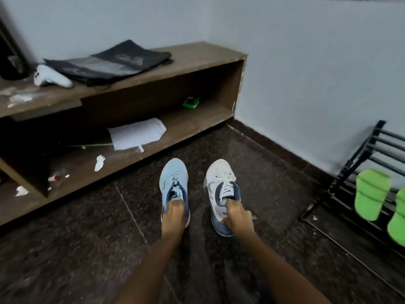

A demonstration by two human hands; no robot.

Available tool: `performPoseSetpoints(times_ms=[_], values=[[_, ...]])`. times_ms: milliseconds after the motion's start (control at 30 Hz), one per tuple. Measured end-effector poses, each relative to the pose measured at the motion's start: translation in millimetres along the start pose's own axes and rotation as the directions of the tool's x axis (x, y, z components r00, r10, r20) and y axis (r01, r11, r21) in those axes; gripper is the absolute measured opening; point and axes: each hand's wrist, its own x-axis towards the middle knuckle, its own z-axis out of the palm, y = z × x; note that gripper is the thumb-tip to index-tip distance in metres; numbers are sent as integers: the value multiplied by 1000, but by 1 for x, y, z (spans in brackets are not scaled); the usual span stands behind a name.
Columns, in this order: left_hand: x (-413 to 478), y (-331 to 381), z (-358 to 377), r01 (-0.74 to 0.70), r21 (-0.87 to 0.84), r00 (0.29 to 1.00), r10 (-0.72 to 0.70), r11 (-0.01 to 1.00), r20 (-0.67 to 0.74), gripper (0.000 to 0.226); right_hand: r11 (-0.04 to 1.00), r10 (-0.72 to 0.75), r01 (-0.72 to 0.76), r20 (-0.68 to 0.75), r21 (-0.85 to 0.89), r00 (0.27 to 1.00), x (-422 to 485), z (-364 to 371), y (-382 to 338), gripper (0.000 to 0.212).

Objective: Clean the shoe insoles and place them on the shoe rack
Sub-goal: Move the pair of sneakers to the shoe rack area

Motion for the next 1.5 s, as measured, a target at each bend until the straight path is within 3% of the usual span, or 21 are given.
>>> performPoseSetpoints(times_ms=[133, 267, 333, 433, 633, 733, 867, 933, 1000, 1100, 1267, 1367, 1500], values=[[-14, -23, 43, 34, 6, 996, -35, 999, 87, 44, 997, -79, 78, 110, 10, 991, -7, 56, -5, 31], [-26, -32, 85, 79, 19, 985, -81, 997, 151, 48, 999, -47, 43, 206, 26, 977, -13, 93, -7, 31], [-31, -33, 101, 100, 3, 980, -99, 995, 174, 48, 994, -33, 13, 172, 113, 985, -13, 102, -8, 40], [-38, -33, 117, 125, -8, 970, -120, 992, 210, 46, 996, -53, 35, 219, 85, 974, -12, 123, -3, 59], [-46, -29, 139, 171, -32, 958, -158, 985, 238, 52, 1000, -18, 17, 206, 8, 978, -15, 148, 10, 56], [-46, -26, 146, 187, -25, 956, -177, 982, 233, 51, 998, -18, 6, 200, 64, 980, -16, 162, 14, 52], [-51, -24, 149, 180, -62, 965, -164, 982, 203, 48, 995, 80, -93, 275, 33, 958, -26, 151, 13, 26], [-54, -27, 153, 154, -54, 969, -141, 987, 203, 49, 1000, 7, -14, 302, 22, 953, -30, 157, 16, 30], [-56, -29, 159, 135, -51, 970, -122, 989, 209, 53, 998, -35, 26, 169, 60, 985, -29, 161, 18, 34], [-54, -29, 162, 160, -5, 963, -155, 987, 220, 50, 999, -39, 34, 265, 22, 963, -29, 158, 18, 46], [-46, -11, 139, 91, 91, 993, -97, 992, 63, 44, 991, -132, 131, 252, 22, 959, -21, 132, 24, 40], [-34, 6, 118, 27, 82, 997, -22, 996, -68, 38, 983, -136, 159, 216, -90, 967, -12, 106, 34, 32], [-15, 51, 82, -140, 50, 967, 147, 989, -206, 38, 975, -158, 158, 16, -159, 987, -3, 49, 51, 26]])
